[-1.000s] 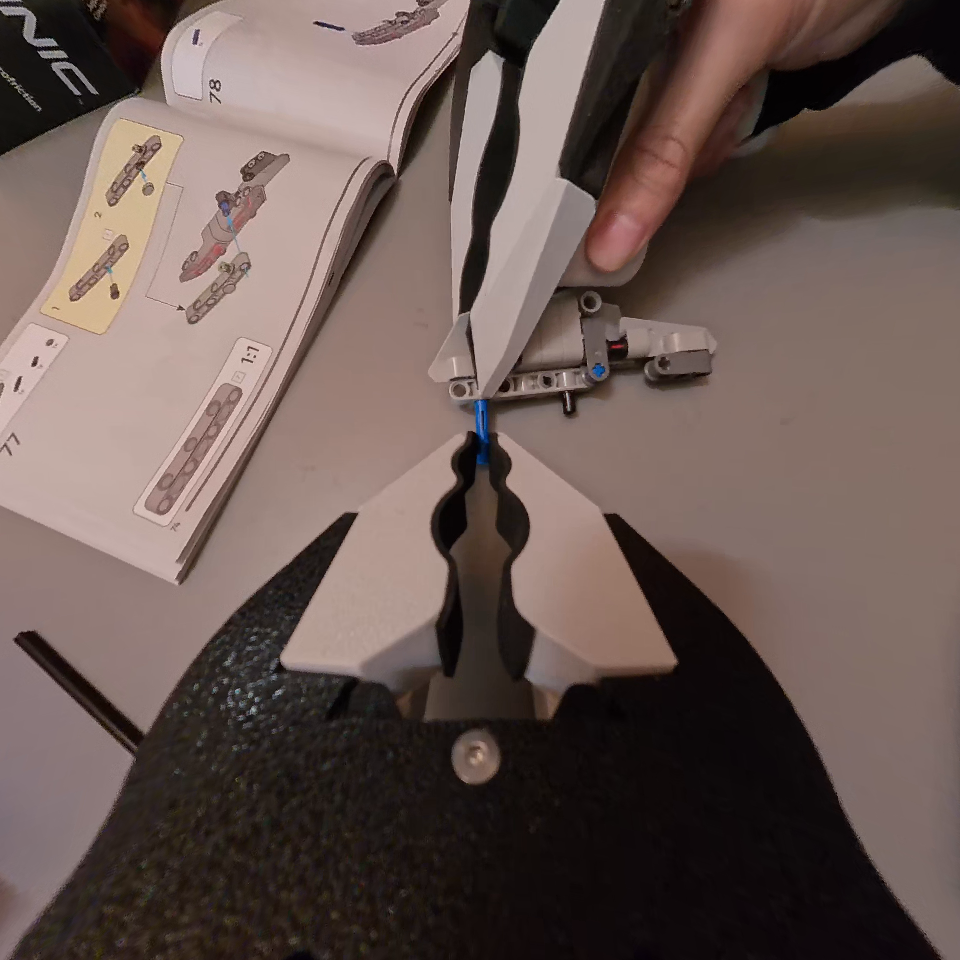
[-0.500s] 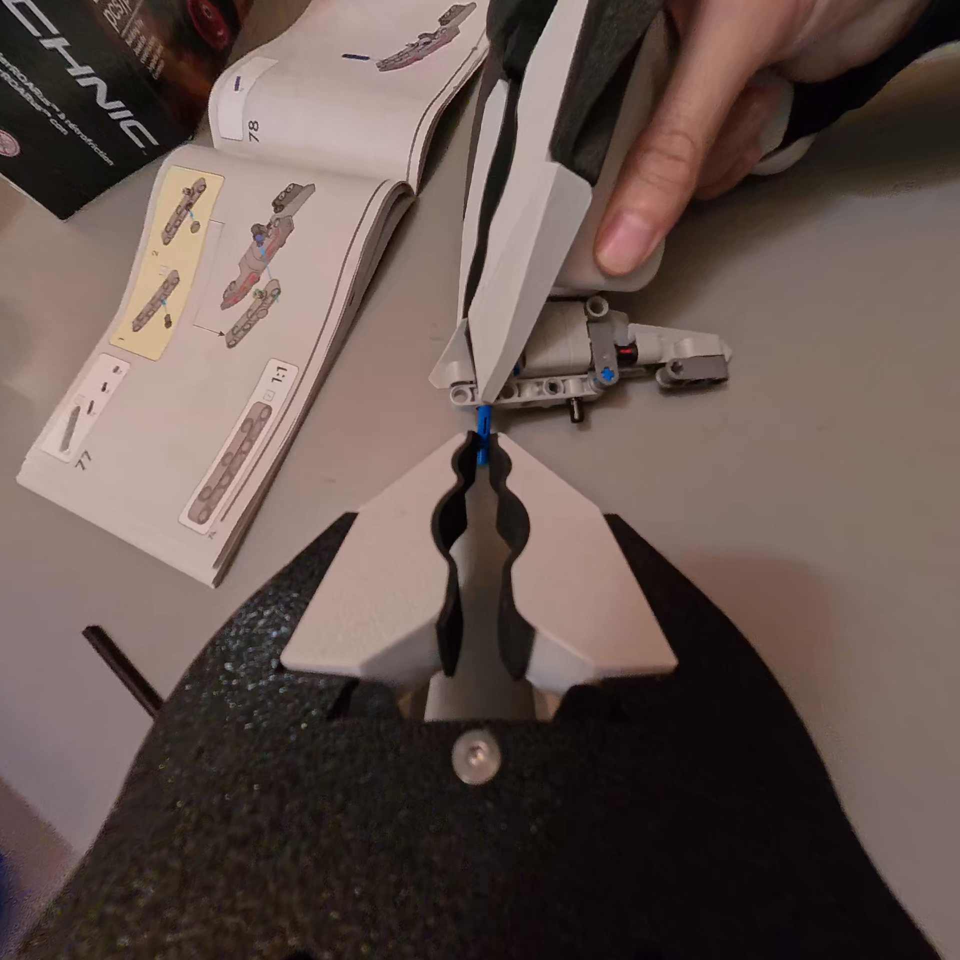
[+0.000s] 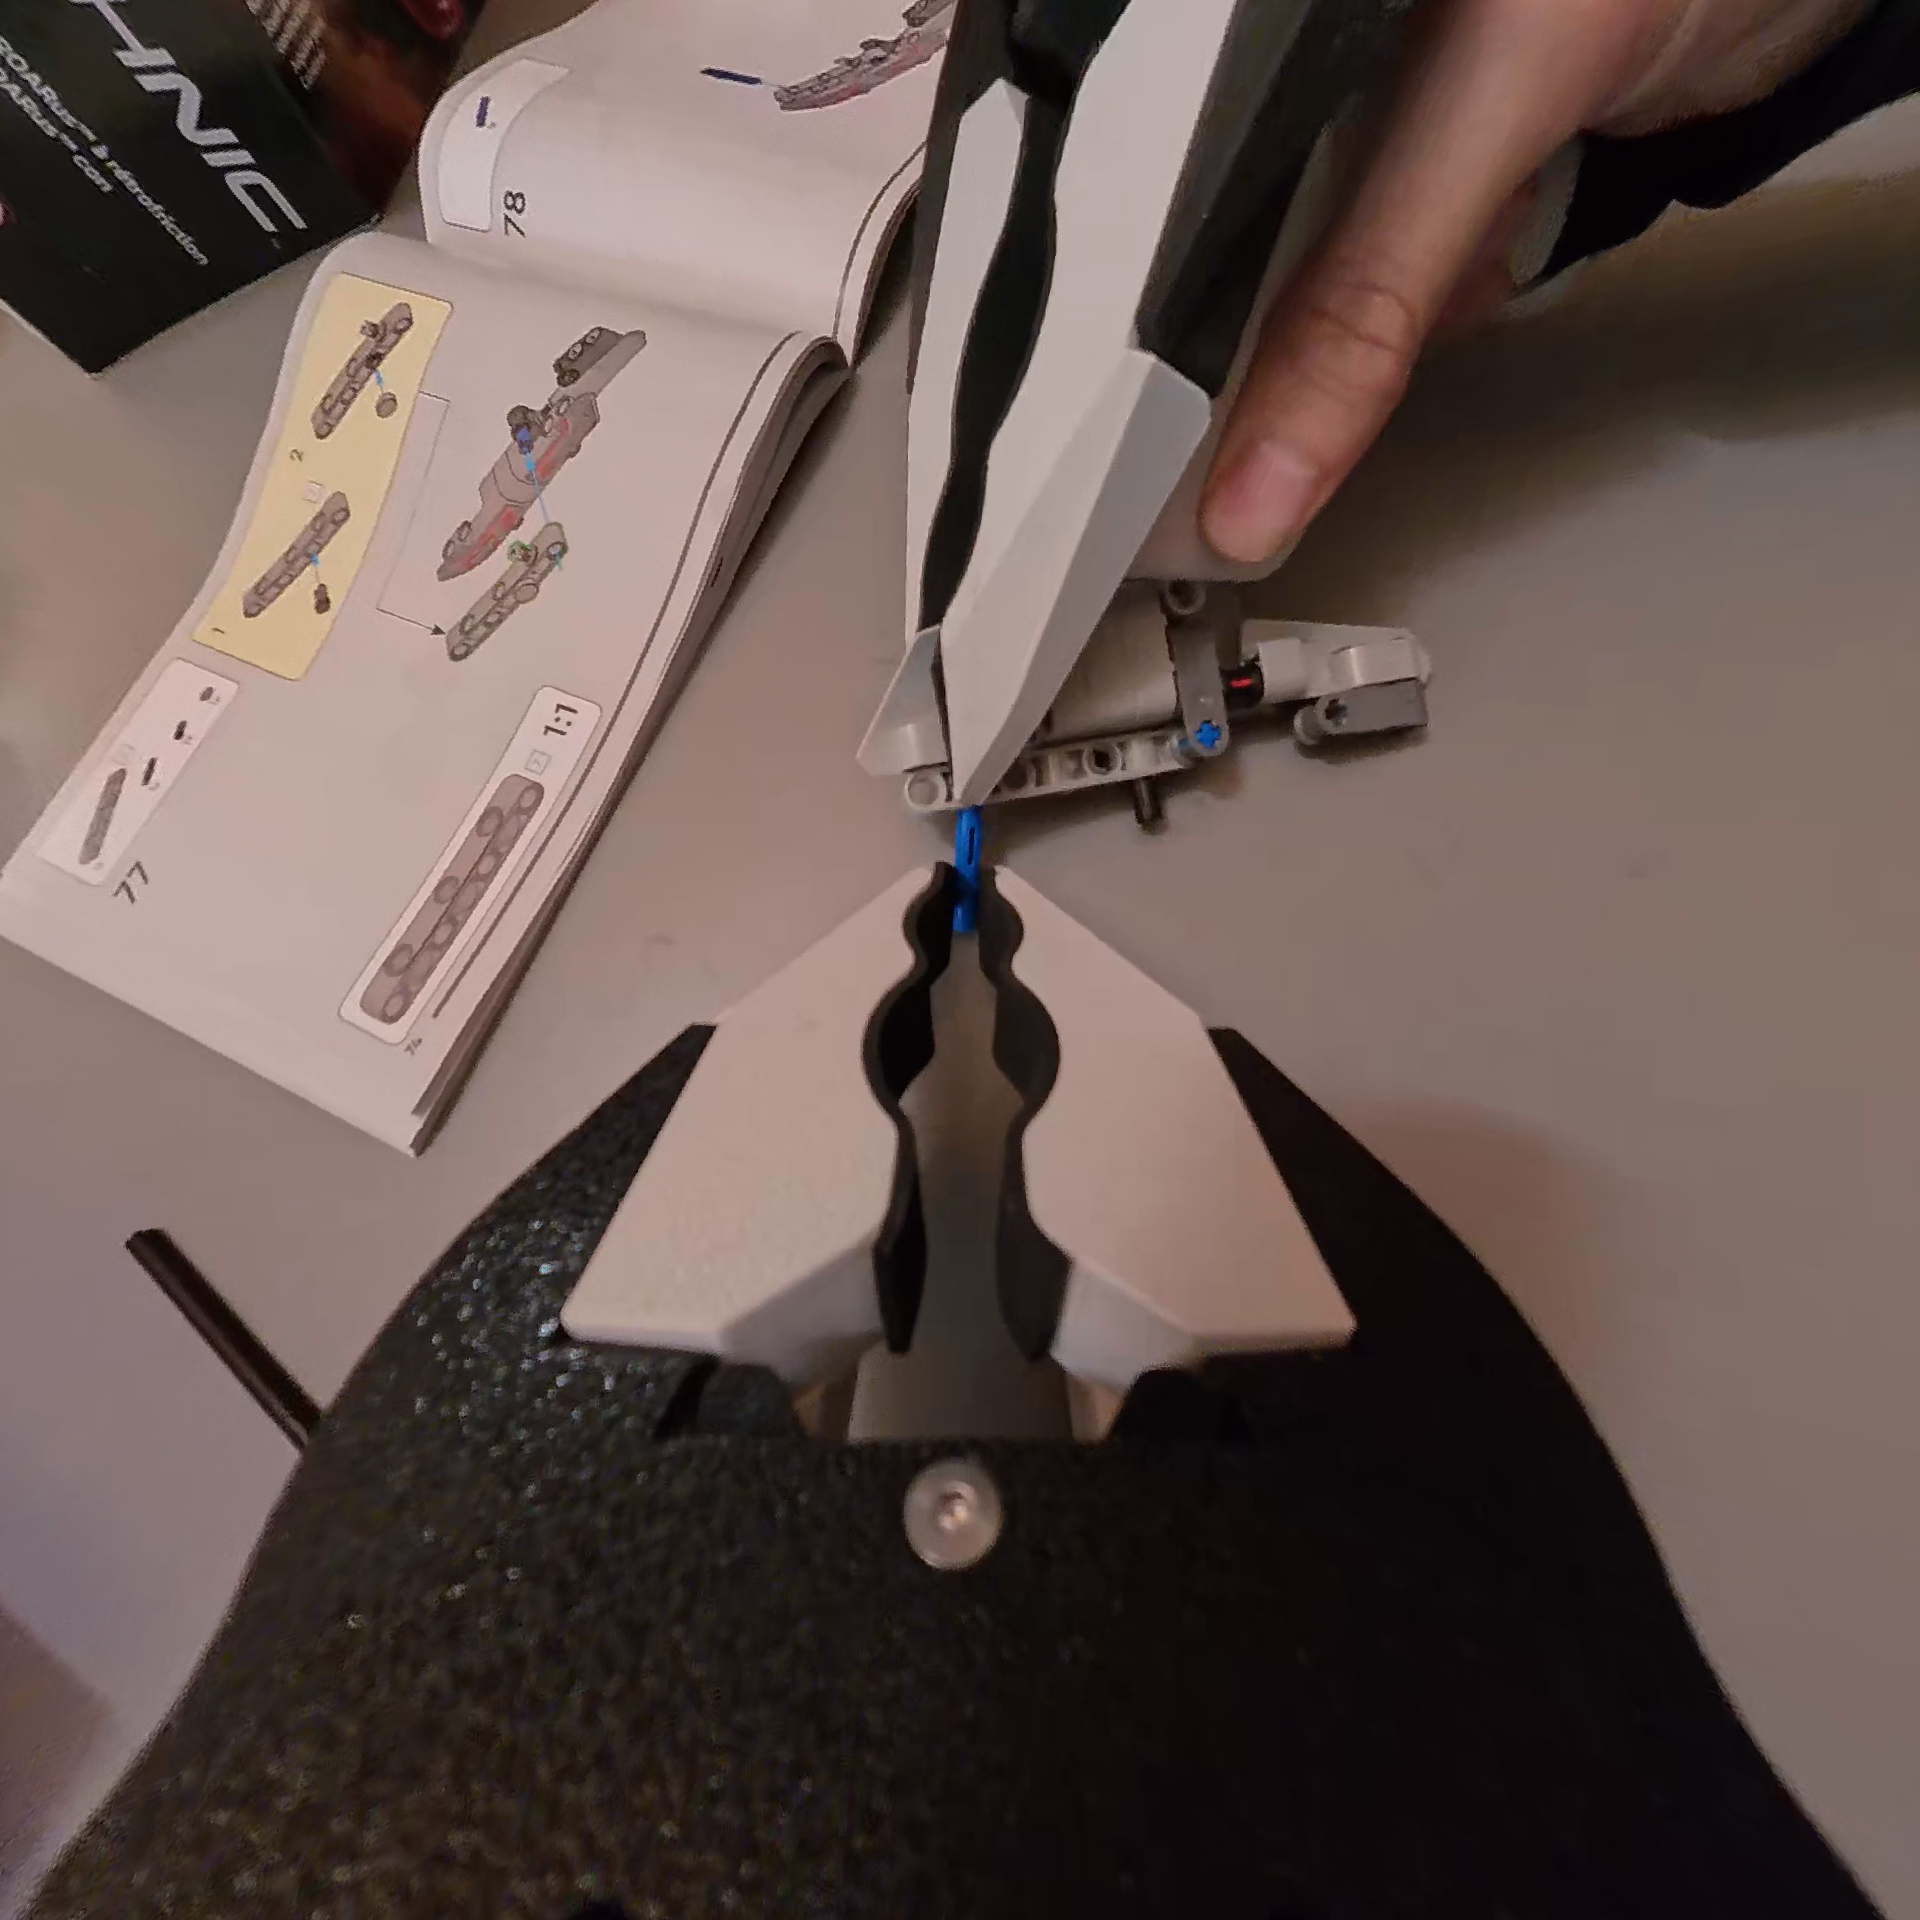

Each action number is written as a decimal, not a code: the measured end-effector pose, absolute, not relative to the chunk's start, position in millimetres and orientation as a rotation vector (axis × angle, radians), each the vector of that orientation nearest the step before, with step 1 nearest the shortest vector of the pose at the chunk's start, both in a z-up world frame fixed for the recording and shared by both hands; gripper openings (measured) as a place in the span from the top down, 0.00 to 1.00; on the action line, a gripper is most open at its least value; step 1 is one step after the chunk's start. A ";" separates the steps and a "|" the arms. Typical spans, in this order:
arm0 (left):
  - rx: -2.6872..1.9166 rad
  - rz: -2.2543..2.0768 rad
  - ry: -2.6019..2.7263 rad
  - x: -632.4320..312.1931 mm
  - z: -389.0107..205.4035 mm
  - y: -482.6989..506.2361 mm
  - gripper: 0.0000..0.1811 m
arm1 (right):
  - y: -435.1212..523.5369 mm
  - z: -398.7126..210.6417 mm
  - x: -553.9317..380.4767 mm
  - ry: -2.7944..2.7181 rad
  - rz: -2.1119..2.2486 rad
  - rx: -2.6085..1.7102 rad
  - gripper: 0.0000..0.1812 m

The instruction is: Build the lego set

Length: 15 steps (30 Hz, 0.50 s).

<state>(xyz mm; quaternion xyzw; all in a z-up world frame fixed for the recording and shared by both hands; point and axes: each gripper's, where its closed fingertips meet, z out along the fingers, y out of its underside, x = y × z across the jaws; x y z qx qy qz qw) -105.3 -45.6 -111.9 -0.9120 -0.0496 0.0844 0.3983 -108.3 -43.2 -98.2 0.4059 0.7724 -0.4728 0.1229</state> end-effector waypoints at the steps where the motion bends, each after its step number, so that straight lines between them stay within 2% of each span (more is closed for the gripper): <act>1: -2.309 0.211 -0.124 -105.1 -111.9 -45.5 0.99 | -43.0 -98.3 -108.4 2.243 -1.392 1.180 0.94; 10: -2.295 0.123 -0.199 -103.3 -110.9 -42.4 0.99 | -43.1 -95.7 -106.6 2.055 -1.434 1.181 0.95; 15: -2.301 0.247 -0.160 -106.2 -110.5 -41.6 0.99 | -42.0 -94.5 -108.0 2.076 -1.469 1.194 0.94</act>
